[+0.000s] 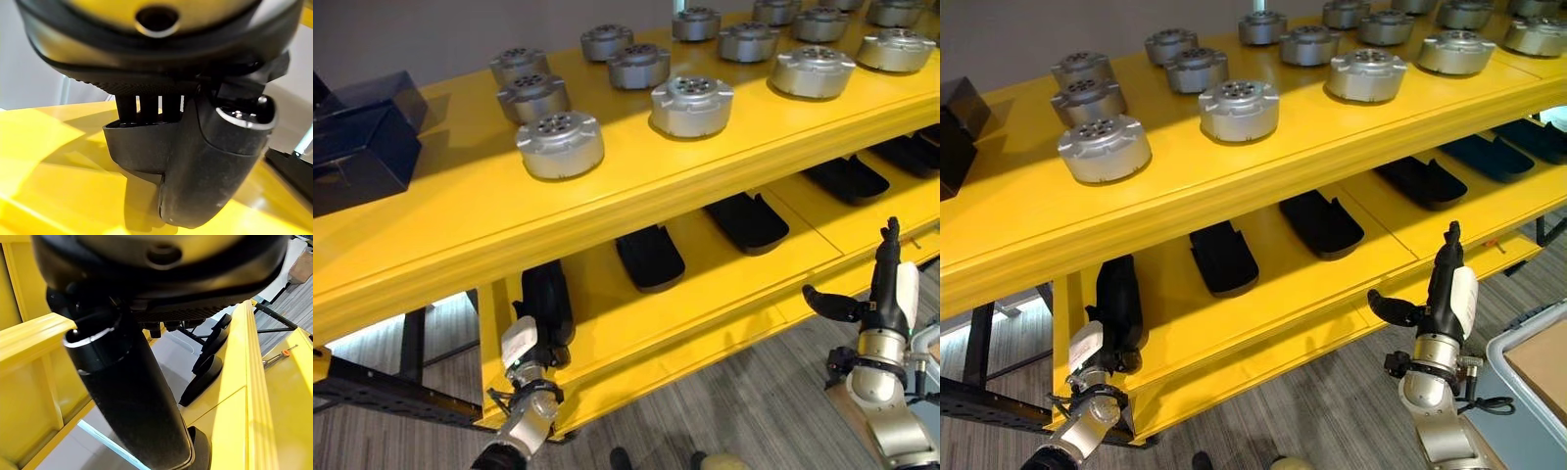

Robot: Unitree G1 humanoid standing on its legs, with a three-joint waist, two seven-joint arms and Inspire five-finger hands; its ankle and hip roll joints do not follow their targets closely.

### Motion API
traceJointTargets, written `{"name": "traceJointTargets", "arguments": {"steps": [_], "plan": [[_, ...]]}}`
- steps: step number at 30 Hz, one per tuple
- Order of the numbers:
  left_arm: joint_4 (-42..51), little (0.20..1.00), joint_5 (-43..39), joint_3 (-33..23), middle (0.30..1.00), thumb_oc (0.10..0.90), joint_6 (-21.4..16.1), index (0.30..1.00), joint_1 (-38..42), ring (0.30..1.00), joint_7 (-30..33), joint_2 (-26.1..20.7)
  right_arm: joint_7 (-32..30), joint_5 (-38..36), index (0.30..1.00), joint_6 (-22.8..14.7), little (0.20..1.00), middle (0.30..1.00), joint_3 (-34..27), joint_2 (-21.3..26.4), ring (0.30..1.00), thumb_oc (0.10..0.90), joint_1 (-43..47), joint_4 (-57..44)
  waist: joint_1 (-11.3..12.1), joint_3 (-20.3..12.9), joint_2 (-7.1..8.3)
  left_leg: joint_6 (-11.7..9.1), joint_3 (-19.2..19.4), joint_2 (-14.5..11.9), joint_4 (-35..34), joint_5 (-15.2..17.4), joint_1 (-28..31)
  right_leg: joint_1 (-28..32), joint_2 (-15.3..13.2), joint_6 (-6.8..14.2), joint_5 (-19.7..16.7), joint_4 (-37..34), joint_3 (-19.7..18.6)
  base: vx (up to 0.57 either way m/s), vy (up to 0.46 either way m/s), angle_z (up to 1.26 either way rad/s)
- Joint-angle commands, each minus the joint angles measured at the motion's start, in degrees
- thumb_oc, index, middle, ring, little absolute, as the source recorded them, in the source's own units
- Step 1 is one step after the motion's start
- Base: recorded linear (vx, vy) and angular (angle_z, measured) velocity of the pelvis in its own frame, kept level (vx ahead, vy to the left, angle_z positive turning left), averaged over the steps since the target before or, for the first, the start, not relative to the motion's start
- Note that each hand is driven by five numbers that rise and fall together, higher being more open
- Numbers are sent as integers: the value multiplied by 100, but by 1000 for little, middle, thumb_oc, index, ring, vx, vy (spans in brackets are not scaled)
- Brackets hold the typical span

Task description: Move parts from the plastic box to the shelf.

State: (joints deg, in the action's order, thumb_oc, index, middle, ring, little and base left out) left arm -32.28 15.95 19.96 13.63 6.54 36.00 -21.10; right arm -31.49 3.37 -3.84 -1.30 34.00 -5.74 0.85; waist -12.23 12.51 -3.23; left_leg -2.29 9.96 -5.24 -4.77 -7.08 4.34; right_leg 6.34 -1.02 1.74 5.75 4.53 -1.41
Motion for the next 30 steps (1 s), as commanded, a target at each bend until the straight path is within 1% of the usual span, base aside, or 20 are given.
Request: {"name": "traceJointTargets", "arguments": {"steps": [1,7,10,12,14,18,19,20,26,27,30], "plan": [[-648,300,-97,-345,300,400,158,300,786,300,109,-136,-50,363,1000,-652,1000,1000,-398,489,1000,900,474,-464,-70,-208,318,-214,-213,-557,436,574,44,-186,159,-61,231,264,-32,30,13,-5],[-810,300,7,-286,300,400,174,300,976,300,118,-111,34,386,1000,-734,1000,1000,-397,517,1000,900,483,-396,-149,-198,313,-199,-175,-556,462,594,55,-193,166,-57,251,302,-65,24,9,-8],[-847,300,-123,-232,300,400,298,300,1071,300,155,-93,78,367,1000,-731,1000,1000,-398,537,1000,900,480,-425,-195,-193,309,-191,-163,-554,481,608,48,-219,166,-57,272,348,-80,0,0,0],[-904,300,-172,-230,300,400,303,300,1110,300,213,-75,95,365,1000,-749,1000,1000,-391,542,1000,900,488,-412,-210,-194,307,-187,-160,-549,490,614,44,-223,164,-57,278,359,-89,7,11,-3],[-1071,300,-385,-277,300,400,318,300,1157,300,338,-19,138,390,1000,-754,1000,1000,-381,543,1000,900,473,-421,-254,-191,308,-181,-141,-543,510,632,58,-233,158,-52,285,384,-105,19,28,-6],[-1186,300,-429,-343,300,400,286,300,1171,300,373,31,186,400,1000,-759,1000,1000,-411,524,1000,900,424,-446,-282,-197,313,-177,-130,-534,523,647,63,-227,157,-49,275,368,-126,12,11,-5],[-1183,377,-384,-346,377,455,312,377,1172,377,380,63,206,405,1000,-760,1000,1000,-429,519,1000,900,408,-447,-292,-197,316,-174,-126,-527,523,652,65,-227,155,-46,265,354,-133,14,11,-5],[-1181,1000,-355,-339,1000,900,335,1000,1179,1000,404,73,214,409,1000,-761,1000,1000,-436,516,1000,900,401,-447,-296,-197,317,-171,-125,-521,522,656,64,-227,156,-45,257,342,-140,13,10,-3],[-1168,1000,-441,-334,1000,900,208,1000,1215,1000,481,104,281,458,1000,-776,1000,1000,-435,512,1000,900,368,-498,-329,-171,332,-162,-121,-493,547,678,47,-235,160,-39,240,328,-176,4,1,-1],[-1186,1000,-462,-359,1000,900,118,1000,1217,1000,495,106,292,446,1000,-771,1000,1000,-451,516,1000,900,345,-505,-330,-178,338,-161,-120,-486,551,683,43,-231,158,-36,237,320,-179,25,-2,-3],[-1089,1000,-399,-352,1000,900,18,1000,1224,1000,433,98,293,495,1000,-773,1000,1000,-429,494,1000,900,328,-507,-327,-166,341,-154,-119,-477,555,699,38,-240,158,-31,243,324,-177,0,0,0]]}}
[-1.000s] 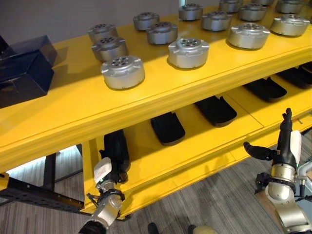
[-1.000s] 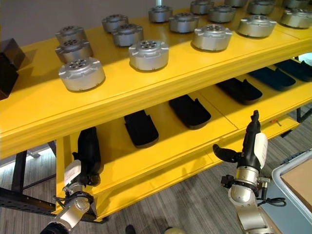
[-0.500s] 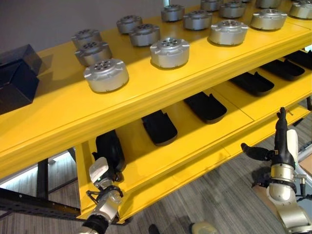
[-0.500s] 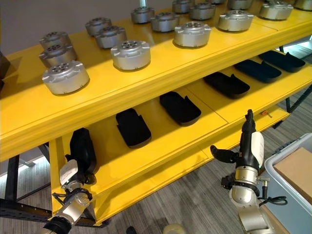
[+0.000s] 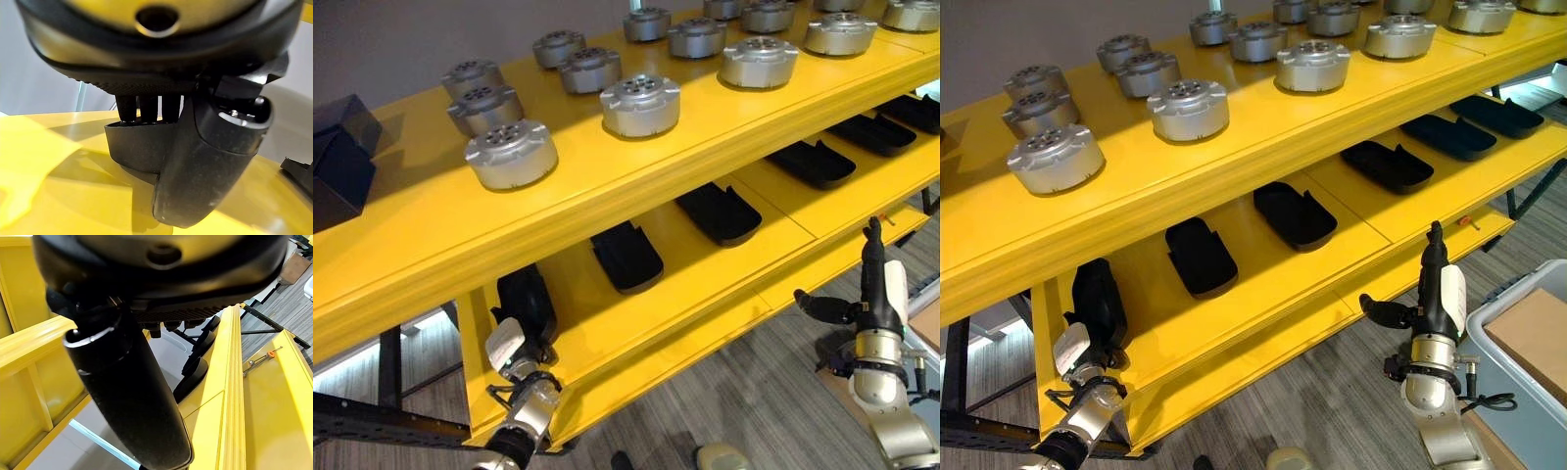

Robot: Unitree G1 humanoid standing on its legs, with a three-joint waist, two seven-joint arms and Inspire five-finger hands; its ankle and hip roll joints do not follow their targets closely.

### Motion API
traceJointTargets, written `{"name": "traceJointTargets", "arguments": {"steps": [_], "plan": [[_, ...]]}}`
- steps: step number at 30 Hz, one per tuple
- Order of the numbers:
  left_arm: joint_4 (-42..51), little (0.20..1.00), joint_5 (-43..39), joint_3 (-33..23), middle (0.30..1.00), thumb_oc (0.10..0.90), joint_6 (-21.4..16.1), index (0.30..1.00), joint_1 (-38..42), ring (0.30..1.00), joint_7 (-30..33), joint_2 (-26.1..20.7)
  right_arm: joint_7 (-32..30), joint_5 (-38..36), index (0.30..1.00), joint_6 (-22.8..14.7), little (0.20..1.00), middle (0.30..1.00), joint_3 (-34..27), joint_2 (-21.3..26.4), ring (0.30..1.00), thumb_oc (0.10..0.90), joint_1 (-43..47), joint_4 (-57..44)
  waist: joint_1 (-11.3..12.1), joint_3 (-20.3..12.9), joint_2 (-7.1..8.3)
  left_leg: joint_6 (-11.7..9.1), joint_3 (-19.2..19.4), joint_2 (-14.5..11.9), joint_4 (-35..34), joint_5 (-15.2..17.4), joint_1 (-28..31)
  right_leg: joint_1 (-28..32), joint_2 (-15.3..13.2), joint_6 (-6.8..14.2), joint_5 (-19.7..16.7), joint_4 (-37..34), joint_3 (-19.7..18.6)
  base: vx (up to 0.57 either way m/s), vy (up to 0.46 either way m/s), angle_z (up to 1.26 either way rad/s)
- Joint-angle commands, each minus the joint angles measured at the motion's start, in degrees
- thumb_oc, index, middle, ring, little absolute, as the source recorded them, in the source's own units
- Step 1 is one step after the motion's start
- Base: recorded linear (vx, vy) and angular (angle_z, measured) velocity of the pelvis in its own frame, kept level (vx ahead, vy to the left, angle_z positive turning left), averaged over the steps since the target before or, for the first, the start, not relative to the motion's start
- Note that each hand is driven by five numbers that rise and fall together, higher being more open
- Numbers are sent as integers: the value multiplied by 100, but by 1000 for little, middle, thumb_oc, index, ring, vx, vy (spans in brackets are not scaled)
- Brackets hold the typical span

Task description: Move parts from the plastic box to the shelf.

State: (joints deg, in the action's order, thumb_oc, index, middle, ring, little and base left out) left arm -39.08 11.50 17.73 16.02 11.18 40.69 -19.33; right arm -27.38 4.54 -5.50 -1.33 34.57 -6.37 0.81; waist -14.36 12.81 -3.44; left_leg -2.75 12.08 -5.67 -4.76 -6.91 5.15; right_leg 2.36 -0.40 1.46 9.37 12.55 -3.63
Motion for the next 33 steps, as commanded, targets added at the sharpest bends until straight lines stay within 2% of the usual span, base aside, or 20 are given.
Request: {"name": "traceJointTargets", "arguments": {"steps": [1,22,33], "plan": [[-378,1000,52,-115,1000,900,-214,1000,759,1000,-29,-79,-119,374,1000,-595,1000,1000,-422,438,1000,900,394,-507,-113,-194,363,-107,-331,-430,549,686,-41,157,96,-2,-120,-481,43,0,0,0],[234,1000,317,76,1000,900,-687,1000,773,1000,-389,-264,-190,422,1000,-557,1000,1000,-360,432,1000,900,333,-493,-88,-155,366,-102,-340,-388,542,713,-67,151,106,12,-163,-557,17,0,0,0],[706,1000,647,289,1000,900,-452,1000,721,1000,-495,-377,-212,385,1000,-486,1000,1000,-373,457,1000,900,335,-555,-73,-104,339,-116,-358,-361,519,712,-88,134,99,27,-193,-602,11,0,0,0]]}}
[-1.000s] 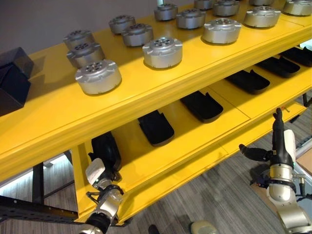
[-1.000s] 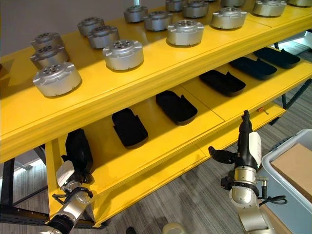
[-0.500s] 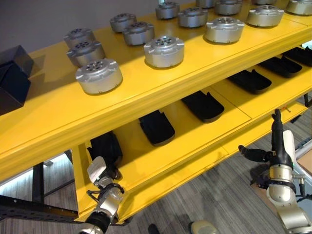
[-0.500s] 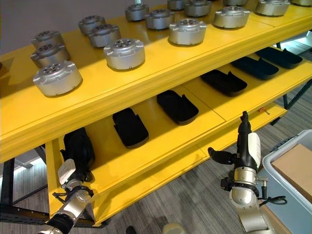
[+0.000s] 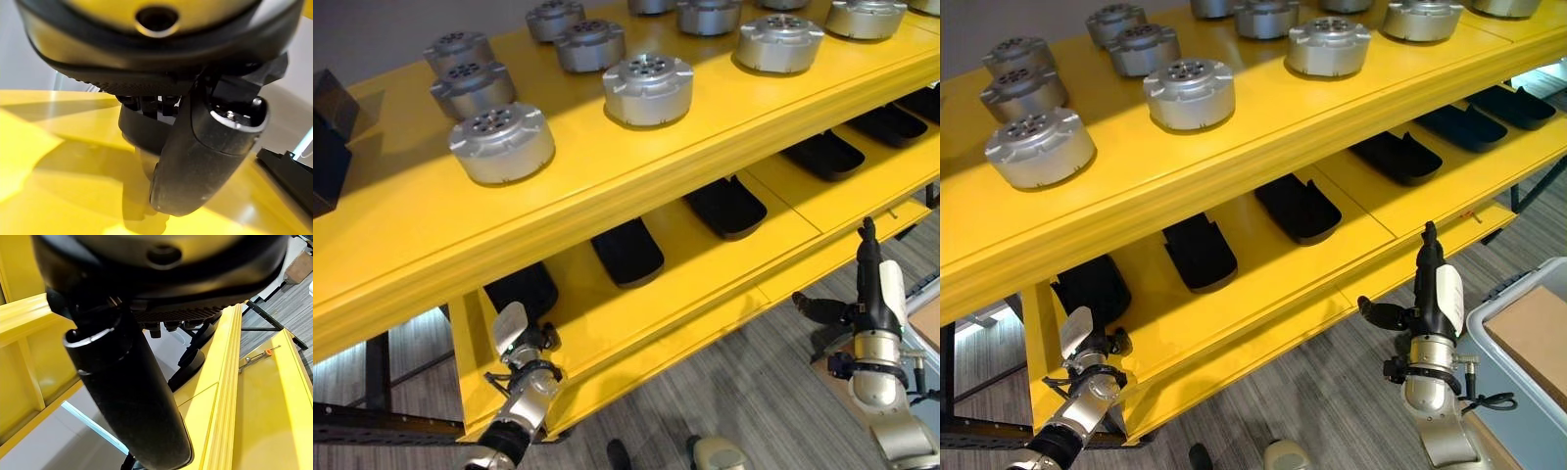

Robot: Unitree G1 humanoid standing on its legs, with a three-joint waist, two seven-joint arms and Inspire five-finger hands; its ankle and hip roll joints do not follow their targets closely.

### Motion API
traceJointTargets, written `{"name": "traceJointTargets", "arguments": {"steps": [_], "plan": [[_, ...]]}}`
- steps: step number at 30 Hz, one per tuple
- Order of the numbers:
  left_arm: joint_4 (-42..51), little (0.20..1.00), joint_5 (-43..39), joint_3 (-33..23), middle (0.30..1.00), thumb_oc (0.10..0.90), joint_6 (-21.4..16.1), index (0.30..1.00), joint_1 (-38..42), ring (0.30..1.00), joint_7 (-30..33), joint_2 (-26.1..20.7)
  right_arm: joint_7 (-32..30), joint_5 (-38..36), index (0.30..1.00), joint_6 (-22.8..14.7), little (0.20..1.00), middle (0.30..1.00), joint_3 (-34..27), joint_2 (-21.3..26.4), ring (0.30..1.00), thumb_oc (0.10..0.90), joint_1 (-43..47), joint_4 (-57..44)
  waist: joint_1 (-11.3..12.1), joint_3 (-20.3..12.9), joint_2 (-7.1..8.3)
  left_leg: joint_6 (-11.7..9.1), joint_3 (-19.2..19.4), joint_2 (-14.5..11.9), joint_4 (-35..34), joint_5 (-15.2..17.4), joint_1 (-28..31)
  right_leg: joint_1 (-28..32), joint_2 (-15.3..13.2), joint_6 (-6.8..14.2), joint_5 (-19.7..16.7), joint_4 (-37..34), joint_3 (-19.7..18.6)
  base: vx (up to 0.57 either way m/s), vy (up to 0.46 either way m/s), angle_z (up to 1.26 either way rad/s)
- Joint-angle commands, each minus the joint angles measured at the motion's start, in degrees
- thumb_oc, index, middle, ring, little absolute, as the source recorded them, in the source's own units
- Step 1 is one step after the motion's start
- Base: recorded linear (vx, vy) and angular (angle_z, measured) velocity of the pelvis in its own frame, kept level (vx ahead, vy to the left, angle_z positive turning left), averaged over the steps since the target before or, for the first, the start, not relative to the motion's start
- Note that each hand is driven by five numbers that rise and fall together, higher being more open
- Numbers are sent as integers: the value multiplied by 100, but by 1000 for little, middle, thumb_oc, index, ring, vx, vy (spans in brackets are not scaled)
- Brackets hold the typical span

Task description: Move parts from the plastic box to the shelf.

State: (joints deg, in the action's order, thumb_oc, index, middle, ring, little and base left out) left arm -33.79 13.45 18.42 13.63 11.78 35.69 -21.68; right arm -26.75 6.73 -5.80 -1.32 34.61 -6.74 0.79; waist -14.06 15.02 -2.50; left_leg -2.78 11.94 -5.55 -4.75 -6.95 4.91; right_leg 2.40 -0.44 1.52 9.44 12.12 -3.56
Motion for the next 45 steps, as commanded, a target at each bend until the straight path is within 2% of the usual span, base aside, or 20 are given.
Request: {"name": "traceJointTargets", "arguments": {"steps": [1,5,11,20,32,35,36,40,45], "plan": [[193,1000,536,230,1000,900,-193,1000,644,1000,7,-166,-287,164,1000,-439,1000,1000,-364,451,1000,900,380,-556,-96,-323,242,-114,-348,-372,513,716,-60,130,104,22,-203,-563,5,0,0,0],[228,1000,769,277,1000,900,-215,1000,620,1000,47,-234,-338,163,1000,-447,1000,1000,-332,470,1000,900,416,-498,-73,-326,232,-121,-361,-360,516,715,-71,130,100,17,-208,-576,2,0,0,0],[740,1000,1438,340,1000,900,-187,1000,569,1000,47,-608,-439,162,1000,-395,1000,1000,-395,496,1000,900,372,-470,-24,-313,201,-140,-387,-350,508,717,-86,130,87,19,-220,-610,12,0,-2,1],[1510,1000,1501,215,1000,900,-160,1000,315,1000,-326,-1053,-530,123,1000,-362,1000,1000,-526,528,1000,900,299,-495,57,-279,141,-163,-456,-332,508,713,-133,105,57,20,-214,-619,52,-3,0,5],[1779,1000,1583,190,1000,900,-78,1000,160,1000,-682,-1084,-502,129,1000,-286,1000,1000,-565,533,1000,900,304,-533,76,-266,88,-178,-474,-307,490,700,-159,83,37,19,-215,-632,71,0,0,0],[1605,1000,1510,213,1000,900,52,1000,172,1000,-619,-1052,-475,130,1000,-284,1000,1000,-564,564,1000,900,346,-491,64,-271,79,-181,-455,-305,479,692,-159,73,41,16,-216,-634,65,0,0,0],[1528,1000,1637,191,1000,900,305,1000,191,1000,-361,-1050,-437,111,1000,-290,1000,1000,-582,578,1000,900,336,-496,53,-274,87,-183,-449,-307,478,689,-160,76,46,14,-217,-640,60,0,0,0],[1289,1000,1448,159,1000,900,591,1000,238,1000,-178,-1047,-421,97,1000,-341,1000,1000,-561,570,1000,900,313,-456,32,-292,100,-182,-435,-306,479,683,-161,65,51,18,-227,-644,48,0,0,0],[957,1000,1431,152,1000,900,800,1000,312,1000,-24,-914,-380,64,1000,-323,1000,1000,-500,563,1000,900,345,-449,11,-296,131,-184,-435,-316,493,681,-177,56,72,3,-224,-634,38,0,0,0]]}}
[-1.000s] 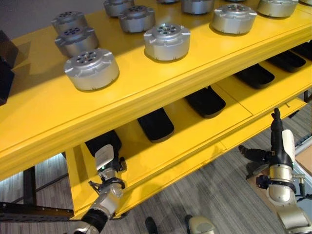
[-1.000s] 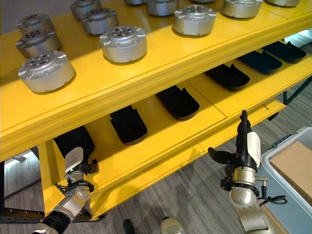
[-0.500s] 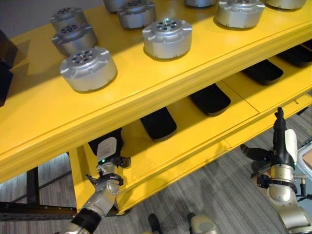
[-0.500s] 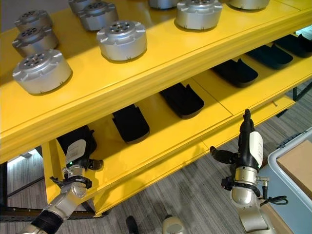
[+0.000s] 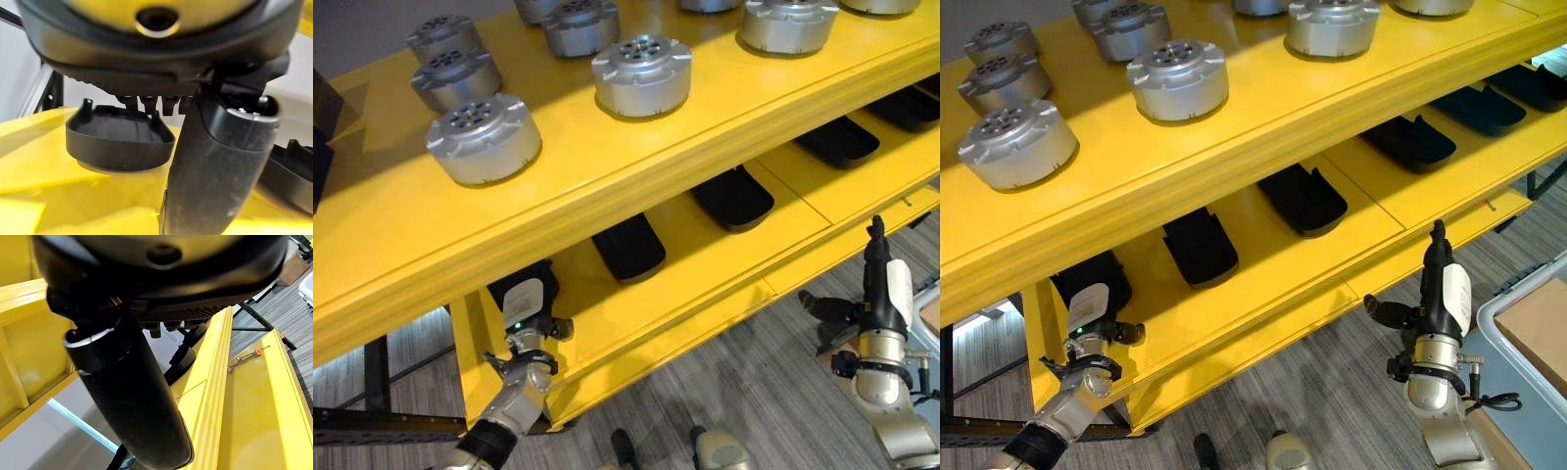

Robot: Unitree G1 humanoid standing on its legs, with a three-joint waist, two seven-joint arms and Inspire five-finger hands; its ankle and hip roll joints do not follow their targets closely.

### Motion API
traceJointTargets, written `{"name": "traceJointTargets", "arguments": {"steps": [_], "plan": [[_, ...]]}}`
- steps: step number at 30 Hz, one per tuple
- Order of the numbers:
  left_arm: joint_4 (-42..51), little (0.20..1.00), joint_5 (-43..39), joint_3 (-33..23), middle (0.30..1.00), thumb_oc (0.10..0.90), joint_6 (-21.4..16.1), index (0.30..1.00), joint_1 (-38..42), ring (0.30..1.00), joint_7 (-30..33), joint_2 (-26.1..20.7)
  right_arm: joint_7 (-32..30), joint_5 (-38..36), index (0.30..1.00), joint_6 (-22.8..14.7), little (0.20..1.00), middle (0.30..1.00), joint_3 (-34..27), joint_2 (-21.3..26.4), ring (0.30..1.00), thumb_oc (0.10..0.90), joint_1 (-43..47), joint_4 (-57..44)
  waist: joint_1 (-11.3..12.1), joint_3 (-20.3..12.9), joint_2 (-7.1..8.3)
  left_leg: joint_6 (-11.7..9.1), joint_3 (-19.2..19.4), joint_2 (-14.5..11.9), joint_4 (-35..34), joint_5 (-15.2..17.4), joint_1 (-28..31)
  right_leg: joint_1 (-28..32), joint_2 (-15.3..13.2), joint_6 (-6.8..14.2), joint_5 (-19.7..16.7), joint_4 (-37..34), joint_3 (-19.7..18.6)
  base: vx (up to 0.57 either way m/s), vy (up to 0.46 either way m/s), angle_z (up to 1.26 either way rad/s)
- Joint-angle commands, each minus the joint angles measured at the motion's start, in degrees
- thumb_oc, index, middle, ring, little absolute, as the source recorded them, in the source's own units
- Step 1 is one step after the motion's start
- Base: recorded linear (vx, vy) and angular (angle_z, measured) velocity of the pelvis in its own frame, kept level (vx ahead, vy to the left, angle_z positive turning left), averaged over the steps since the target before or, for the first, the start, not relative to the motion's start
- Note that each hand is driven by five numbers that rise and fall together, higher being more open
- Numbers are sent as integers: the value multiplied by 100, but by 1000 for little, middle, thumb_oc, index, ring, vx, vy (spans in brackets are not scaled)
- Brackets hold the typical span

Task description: Move parts from the plastic box to the shelf.

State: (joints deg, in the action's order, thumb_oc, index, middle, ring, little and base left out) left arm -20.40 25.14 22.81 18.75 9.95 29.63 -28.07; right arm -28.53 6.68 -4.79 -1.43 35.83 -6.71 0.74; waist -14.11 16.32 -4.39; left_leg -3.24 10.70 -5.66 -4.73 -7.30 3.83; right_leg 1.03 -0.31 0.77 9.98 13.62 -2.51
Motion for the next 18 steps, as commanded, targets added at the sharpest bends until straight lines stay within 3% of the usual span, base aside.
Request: {"name": "traceJointTargets", "arguments": {"steps": [1,13,18], "plan": [[-402,1000,266,-281,1000,900,320,1000,510,1000,604,-263,-194,67,1000,-421,1000,1000,-487,442,1000,900,348,-445,13,-424,319,-138,-310,-306,490,715,-68,192,61,75,-276,-779,-69,0,0,0],[-967,1000,383,-177,1000,900,383,1000,776,1000,386,-57,-20,60,1000,-404,1000,1000,-441,463,1000,900,382,-431,-109,-419,284,-144,-225,-327,495,709,-30,177,68,80,-241,-704,-110,11,3,0],[-1312,1000,497,-53,1000,900,182,1000,911,1000,190,95,121,77,1000,-402,1000,1000,-417,496,1000,900,443,-425,-174,-432,264,-133,-189,-321,501,721,-12,170,60,86,-231,-678,-147,33,20,-4]]}}
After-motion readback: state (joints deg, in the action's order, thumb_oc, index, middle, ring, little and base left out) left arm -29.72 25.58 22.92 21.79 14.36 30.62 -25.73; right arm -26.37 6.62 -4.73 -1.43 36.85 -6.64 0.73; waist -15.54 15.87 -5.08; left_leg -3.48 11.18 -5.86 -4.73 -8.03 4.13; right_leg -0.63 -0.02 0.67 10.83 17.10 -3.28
